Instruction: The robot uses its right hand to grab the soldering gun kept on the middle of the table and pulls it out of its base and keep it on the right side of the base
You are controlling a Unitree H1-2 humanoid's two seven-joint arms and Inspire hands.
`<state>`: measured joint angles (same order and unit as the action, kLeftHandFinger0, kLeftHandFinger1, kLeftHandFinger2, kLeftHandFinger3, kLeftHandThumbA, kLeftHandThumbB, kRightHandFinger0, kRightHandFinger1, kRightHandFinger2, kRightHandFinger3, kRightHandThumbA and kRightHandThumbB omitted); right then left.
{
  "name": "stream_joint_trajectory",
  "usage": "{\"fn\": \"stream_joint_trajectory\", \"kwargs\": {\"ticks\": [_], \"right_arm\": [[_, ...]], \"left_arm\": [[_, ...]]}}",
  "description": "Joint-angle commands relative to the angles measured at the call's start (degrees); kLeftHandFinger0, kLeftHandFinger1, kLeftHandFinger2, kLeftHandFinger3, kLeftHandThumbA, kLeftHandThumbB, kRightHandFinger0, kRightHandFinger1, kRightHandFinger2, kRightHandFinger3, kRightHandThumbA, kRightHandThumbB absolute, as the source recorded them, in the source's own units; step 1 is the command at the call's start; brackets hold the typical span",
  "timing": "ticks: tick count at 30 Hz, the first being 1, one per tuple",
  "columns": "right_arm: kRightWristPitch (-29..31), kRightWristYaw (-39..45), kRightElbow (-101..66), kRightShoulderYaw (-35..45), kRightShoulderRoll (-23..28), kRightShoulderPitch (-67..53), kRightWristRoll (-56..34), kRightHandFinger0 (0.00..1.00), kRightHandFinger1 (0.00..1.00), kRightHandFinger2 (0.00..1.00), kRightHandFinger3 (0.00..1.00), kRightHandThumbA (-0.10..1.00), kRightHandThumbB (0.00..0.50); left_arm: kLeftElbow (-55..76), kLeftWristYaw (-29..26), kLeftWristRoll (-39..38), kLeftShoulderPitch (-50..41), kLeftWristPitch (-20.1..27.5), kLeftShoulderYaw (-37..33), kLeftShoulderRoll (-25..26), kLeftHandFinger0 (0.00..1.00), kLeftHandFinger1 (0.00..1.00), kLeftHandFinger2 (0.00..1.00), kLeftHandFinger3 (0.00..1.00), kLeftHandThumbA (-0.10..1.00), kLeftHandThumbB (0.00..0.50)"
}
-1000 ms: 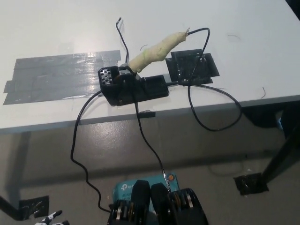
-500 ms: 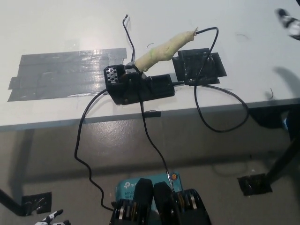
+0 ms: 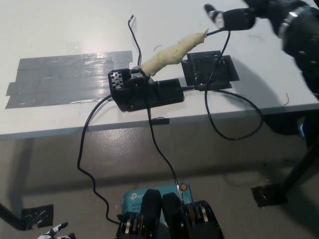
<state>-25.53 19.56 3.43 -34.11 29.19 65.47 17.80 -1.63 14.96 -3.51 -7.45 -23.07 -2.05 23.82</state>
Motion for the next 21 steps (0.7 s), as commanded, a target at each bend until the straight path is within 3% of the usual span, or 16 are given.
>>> {"fn": "stream_joint_trajectory", "kwargs": {"ticks": [1, 3, 5, 13, 15, 18, 19, 21], "right_arm": [[5.3, 2.9, 2.8, -4.0, -0.6, 5.3, 9.9, 1.00, 1.00, 1.00, 1.00, 0.42, 0.304], [6.3, 3.0, 3.6, -5.1, -0.9, 5.3, 11.2, 1.00, 1.00, 1.00, 1.00, 0.43, 0.299], [7.7, 2.7, 7.0, -7.6, -2.7, 4.6, 13.5, 1.00, 1.00, 1.00, 1.00, 0.45, 0.336], [5.9, 6.7, 8.2, -8.7, -2.9, 2.4, 16.5, 1.00, 1.00, 1.00, 1.00, 0.48, 0.314], [5.4, 8.1, 9.1, -9.5, -2.8, 1.9, 17.7, 1.00, 1.00, 1.00, 1.00, 0.58, 0.317], [4.7, 8.7, 9.6, -8.9, -3.0, 0.8, 18.2, 1.00, 1.00, 1.00, 1.00, 0.62, 0.311], [4.8, 8.7, 9.0, -9.0, -3.1, -0.3, 19.0, 1.00, 1.00, 1.00, 1.00, 0.70, 0.307], [4.8, 9.5, 9.0, -9.2, -3.2, -0.8, 20.0, 1.00, 1.00, 1.00, 1.00, 0.75, 0.304]], "left_arm": [[1.5, 1.5, 0.0, 0.3, 0.5, 0.0, 1.2, 0.68, 0.72, 0.84, 1.00, 0.57, 0.237], [1.7, 1.5, 0.0, 0.3, 0.4, -0.1, 1.2, 0.68, 0.72, 0.83, 1.00, 0.57, 0.242], [2.4, 1.3, 0.6, 0.4, -0.5, -0.5, 1.0, 0.70, 0.73, 0.84, 1.00, 0.56, 0.225], [3.0, 1.4, 0.7, 0.6, -0.8, -0.9, 0.8, 0.69, 0.73, 0.84, 1.00, 0.54, 0.209], [3.1, 1.0, 0.8, 0.6, -1.2, -0.9, 0.3, 0.67, 0.71, 0.83, 1.00, 0.51, 0.197], [3.0, 1.0, 1.2, 1.1, -1.4, -1.4, 0.2, 0.68, 0.71, 0.83, 1.00, 0.52, 0.197], [2.8, 1.3, 1.0, 1.2, -1.4, -1.5, 0.3, 0.69, 0.72, 0.84, 1.00, 0.53, 0.203], [2.9, 1.4, 1.0, 1.2, -1.6, -1.7, 0.3, 0.69, 0.72, 0.85, 1.00, 0.53, 0.203]]}}
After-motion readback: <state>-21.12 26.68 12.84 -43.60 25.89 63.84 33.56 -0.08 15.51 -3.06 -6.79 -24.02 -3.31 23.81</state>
